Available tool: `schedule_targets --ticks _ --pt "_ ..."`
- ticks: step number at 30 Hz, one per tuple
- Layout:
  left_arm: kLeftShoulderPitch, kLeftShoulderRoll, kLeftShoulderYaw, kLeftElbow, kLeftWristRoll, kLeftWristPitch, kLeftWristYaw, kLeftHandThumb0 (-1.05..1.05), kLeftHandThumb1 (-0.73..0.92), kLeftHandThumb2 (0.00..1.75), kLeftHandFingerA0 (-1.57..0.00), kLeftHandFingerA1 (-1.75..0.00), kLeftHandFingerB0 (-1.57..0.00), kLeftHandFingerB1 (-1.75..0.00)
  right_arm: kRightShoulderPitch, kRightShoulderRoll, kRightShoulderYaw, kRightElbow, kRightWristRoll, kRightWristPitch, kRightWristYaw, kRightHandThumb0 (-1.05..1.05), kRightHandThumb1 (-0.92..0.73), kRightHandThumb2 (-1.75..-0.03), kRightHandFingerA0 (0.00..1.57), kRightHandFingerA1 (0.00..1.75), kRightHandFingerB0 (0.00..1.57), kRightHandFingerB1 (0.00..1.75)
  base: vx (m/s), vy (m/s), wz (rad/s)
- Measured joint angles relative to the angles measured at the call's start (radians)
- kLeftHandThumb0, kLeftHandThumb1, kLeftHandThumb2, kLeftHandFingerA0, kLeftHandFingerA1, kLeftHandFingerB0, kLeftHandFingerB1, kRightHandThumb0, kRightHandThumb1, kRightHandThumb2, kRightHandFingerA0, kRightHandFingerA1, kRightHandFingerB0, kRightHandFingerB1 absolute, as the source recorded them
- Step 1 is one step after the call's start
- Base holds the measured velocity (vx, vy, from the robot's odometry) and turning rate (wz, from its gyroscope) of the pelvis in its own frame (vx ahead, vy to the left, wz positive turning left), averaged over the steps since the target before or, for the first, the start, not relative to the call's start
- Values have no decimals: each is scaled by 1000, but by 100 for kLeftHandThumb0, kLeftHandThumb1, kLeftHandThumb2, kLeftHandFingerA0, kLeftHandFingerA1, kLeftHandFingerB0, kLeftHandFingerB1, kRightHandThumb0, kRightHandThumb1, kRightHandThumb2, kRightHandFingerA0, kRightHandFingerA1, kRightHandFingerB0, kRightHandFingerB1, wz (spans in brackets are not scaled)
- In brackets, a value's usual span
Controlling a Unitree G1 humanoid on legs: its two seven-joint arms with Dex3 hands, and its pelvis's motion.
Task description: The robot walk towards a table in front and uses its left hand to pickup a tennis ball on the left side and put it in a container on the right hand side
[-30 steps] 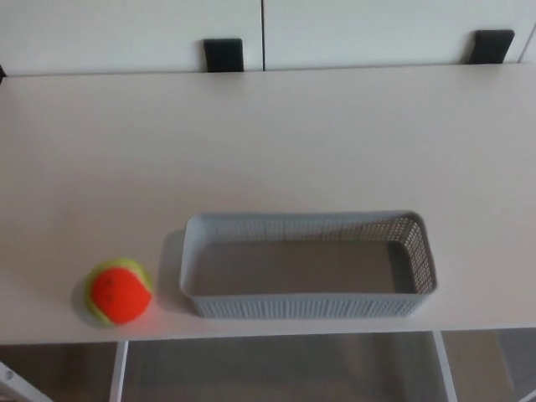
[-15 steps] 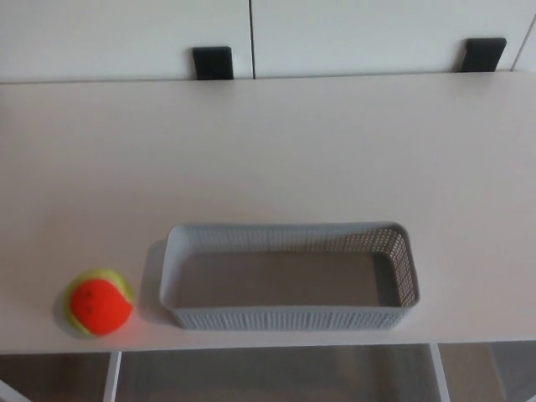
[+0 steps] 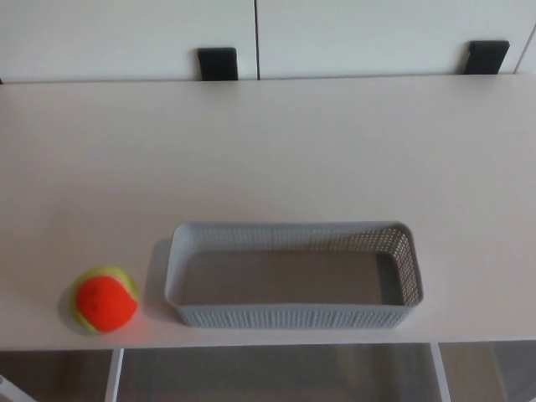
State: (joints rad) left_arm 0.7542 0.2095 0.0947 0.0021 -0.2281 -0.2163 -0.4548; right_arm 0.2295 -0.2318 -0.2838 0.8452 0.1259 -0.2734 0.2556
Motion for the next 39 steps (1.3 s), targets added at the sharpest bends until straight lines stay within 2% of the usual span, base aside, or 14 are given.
schedule_targets --ticks 5,6,7,8,9,13,16,23,28,32,35,36,38,39 --pt "66 34 6 -200 -45 -6 -24 -27 66 60 -21 -35 -14 -27 -4 0 0 1 0 0 1 -15 -51 -55 57 44 41 38 0 0 0" --pt "75 43 9 -240 -56 -8 -28 -39 59 58 -26 -37 -13 -28 -5 0 0 1 0 0 1 -15 -50 -54 58 45 41 38 0 0 0" --pt "79 49 10 -263 -63 -8 -30 -40 53 66 -13 -39 -11 -33 -5 0 0 1 0 0 1 -16 -50 -54 59 45 42 38 0 0 0" --pt "85 67 17 -322 -77 -11 -34 -40 53 66 -13 -39 -11 -33 -6 0 0 1 0 0 1 -16 -50 -54 59 45 42 38 0 0 0" --pt "85 72 20 -341 -82 -12 -34 -26 57 57 -18 -36 -13 -27 -6 0 0 2 0 0 1 -16 -49 -54 58 44 42 38 0 0 0" --pt "59 115 55 -487 -123 -17 -32 -16 54 58 -20 -36 -19 -30 -10 0 0 6 0 0 1 -15 -50 -54 58 44 41 38 0 0 0" --pt "-1 138 108 -599 -144 -19 -15 -13 54 56 -28 -41 -20 -29 -10 0 0 8 0 0 2 -14 -49 -54 63 46 43 39 0 0 0" --pt "-318 185 254 -833 -145 -10 62 -15 56 57 -29 -39 -23 -29 -22 -1 -7 17 1 0 1 -17 -49 -54 65 46 43 39 0 0 0" --pt "-510 184 273 -832 -85 1 109 -19 54 56 -22 -40 -18 -28 -30 -7 -10 7 1 0 -2 -26 -46 -60 56 47 39 41 0 0 0" --pt "-536 173 274 -771 -29 -7 125 -26 49 55 -23 -35 -20 -29 -28 -10 -11 -4 1 0 -2 -19 -51 -55 57 44 40 38 0 0 0" --pt "-537 168 274 -691 23 -22 129 -32 46 59 -12 -35 -14 -30 -22 -10 -11 -28 2 2 -2 -17 -51 -55 59 44 41 38 0 0 0" --pt "-537 170 273 -659 42 -28 129 -32 29 71 -1 -44 0 -38 -21 -10 -11 -33 2 3 -2 -18 -51 -55 59 44 41 38 0 0 0" --pt "-537 176 268 -610 72 -39 129 -33 45 54 -7 -31 -6 -26 -20 -10 -11 -37 2 5 -2 -18 -51 -55 57 44 41 38 0 0 0" --pt "-537 181 263 -582 89 -43 129 -33 45 54 -7 -31 -6 -26 -20 -10 -11 -39 2 7 -2 -18 -51 -55 57 44 41 38 0 0 0"
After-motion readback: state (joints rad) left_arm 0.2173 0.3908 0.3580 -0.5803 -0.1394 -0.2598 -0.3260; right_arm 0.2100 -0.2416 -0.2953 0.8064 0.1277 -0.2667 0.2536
